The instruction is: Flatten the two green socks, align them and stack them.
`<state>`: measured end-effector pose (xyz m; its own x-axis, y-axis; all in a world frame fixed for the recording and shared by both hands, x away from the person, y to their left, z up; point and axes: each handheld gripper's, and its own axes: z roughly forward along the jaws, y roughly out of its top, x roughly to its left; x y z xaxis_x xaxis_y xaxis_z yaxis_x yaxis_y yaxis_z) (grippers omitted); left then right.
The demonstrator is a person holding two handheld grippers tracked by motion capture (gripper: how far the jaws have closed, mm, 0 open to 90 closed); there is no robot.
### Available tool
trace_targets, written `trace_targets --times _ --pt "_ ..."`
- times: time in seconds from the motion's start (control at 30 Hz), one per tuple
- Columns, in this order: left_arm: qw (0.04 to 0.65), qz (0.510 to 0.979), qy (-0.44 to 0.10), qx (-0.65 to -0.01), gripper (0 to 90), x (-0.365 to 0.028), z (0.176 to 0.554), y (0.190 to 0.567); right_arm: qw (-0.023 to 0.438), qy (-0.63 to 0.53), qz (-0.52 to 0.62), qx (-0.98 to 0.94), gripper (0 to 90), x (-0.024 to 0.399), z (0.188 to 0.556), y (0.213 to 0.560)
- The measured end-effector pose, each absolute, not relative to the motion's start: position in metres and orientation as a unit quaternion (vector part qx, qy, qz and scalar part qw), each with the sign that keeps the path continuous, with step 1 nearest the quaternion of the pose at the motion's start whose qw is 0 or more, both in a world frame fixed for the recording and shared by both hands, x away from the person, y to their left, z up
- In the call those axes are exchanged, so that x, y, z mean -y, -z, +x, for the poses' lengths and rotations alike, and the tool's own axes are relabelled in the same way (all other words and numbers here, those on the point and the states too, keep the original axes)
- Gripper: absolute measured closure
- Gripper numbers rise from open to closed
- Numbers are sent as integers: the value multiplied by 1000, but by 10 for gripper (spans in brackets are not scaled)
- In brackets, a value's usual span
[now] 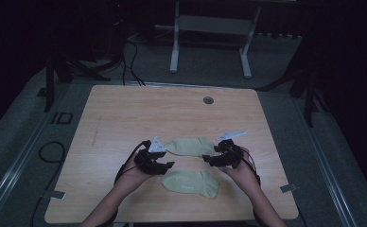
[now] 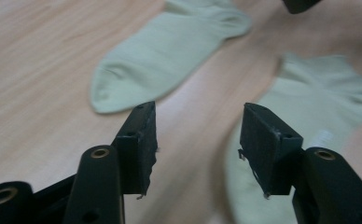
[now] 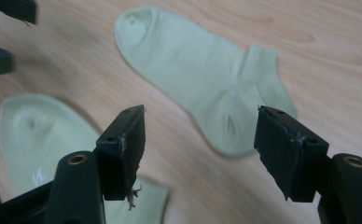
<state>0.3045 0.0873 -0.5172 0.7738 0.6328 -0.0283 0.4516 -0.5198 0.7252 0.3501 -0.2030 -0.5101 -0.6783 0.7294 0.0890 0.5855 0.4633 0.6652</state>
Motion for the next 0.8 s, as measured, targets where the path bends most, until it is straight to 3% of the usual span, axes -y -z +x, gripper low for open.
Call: trace_targets --times 0.3,0.63,0.8 --pt "367 873 -99 -305 456 -86 276 530 70 -337 394 -852 439 220 313 521" --pt "314 891 -105 -312 499 -83 272 552 83 -316 383 -864 535 225 285 539" --pt "320 889 -95 -314 578 -82 275 553 98 -287 378 -875 544 219 281 547"
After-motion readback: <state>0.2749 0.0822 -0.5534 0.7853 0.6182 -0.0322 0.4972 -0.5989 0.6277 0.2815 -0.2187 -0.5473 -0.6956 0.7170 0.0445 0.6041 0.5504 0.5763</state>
